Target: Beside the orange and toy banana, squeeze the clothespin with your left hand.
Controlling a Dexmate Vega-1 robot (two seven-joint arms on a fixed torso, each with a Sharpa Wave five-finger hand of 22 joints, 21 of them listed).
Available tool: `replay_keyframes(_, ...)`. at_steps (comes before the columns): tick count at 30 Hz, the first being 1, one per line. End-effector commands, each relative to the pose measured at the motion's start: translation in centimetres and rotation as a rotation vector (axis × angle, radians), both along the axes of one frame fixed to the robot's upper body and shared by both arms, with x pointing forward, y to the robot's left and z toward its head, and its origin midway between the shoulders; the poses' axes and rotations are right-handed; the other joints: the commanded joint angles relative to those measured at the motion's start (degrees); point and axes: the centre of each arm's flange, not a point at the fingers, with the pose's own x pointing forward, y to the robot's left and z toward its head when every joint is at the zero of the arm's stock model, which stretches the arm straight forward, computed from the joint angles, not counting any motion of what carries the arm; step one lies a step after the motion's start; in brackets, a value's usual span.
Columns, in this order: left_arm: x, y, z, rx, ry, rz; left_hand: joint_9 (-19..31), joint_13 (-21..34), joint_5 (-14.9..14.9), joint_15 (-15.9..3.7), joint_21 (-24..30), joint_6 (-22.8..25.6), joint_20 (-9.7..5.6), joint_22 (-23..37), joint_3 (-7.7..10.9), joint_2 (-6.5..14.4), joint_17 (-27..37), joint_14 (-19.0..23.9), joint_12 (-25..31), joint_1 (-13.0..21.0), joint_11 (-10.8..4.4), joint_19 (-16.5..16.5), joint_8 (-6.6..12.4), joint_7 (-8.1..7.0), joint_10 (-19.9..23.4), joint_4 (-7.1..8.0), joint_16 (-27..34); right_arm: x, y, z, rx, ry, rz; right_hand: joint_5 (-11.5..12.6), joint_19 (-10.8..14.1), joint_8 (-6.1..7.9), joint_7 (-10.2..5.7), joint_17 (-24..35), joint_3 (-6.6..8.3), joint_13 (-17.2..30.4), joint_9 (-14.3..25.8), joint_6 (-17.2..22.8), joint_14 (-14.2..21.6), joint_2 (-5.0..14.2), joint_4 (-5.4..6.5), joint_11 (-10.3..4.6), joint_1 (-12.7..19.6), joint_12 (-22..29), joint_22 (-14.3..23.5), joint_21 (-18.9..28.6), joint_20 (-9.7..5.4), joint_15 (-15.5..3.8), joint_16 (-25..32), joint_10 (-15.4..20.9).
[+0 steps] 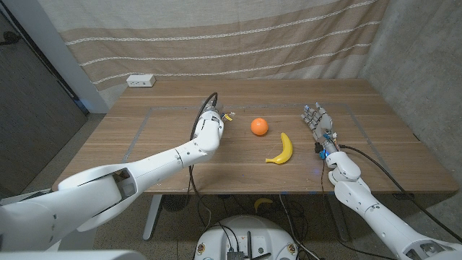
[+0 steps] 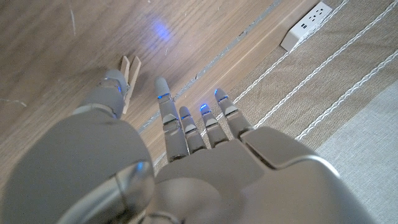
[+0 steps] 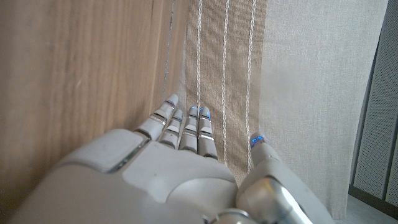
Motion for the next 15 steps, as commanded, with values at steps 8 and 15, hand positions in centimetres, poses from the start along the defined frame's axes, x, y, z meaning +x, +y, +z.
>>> replay_keyframes(8, 0.89, 0.05, -0.76, 0.006, 0.008, 0.031, 0.21, 0.14, 0.00, -1.05, 0.44, -0.45, 0.14, 0.33, 0.23, 2.33, 0.18, 0.84, -0.10, 1.19, 0.10, 0.61, -0.23, 0.33, 1.00, 0.20, 0.09, 0.17, -0.02, 0.10, -0.003, -0.004, 0.000, 0.28, 0.24, 0.36, 0.37, 0.22, -0.13, 0.15, 0.32, 1.20, 0.69, 1.18, 0.13, 0.05, -0.47, 0.29, 0.15, 0.13, 0.19, 0.02, -0.16, 0.50)
replay_keyframes(15, 1.13, -0.09, -0.90, 0.010, 0.027, 0.014, -0.08, 0.19, 0.34, -0.07, 0.29, -7.58, 1.25, 0.40, 0.66, 6.21, 0.20, 0.09, -0.52, 2.65, 1.35, 0.14, -4.16, 0.55, -0.91, 0.20, -0.21, 0.07, -0.08, 0.24, -0.006, -0.009, -0.011, 0.26, 0.20, 0.39, 0.44, 0.25, -0.20, 0.16, 0.34, 1.40, 0.80, 1.12, 0.19, -0.06, -0.59, 0.29, 0.15, 0.11, 0.23, 0.15, -0.14, 0.58)
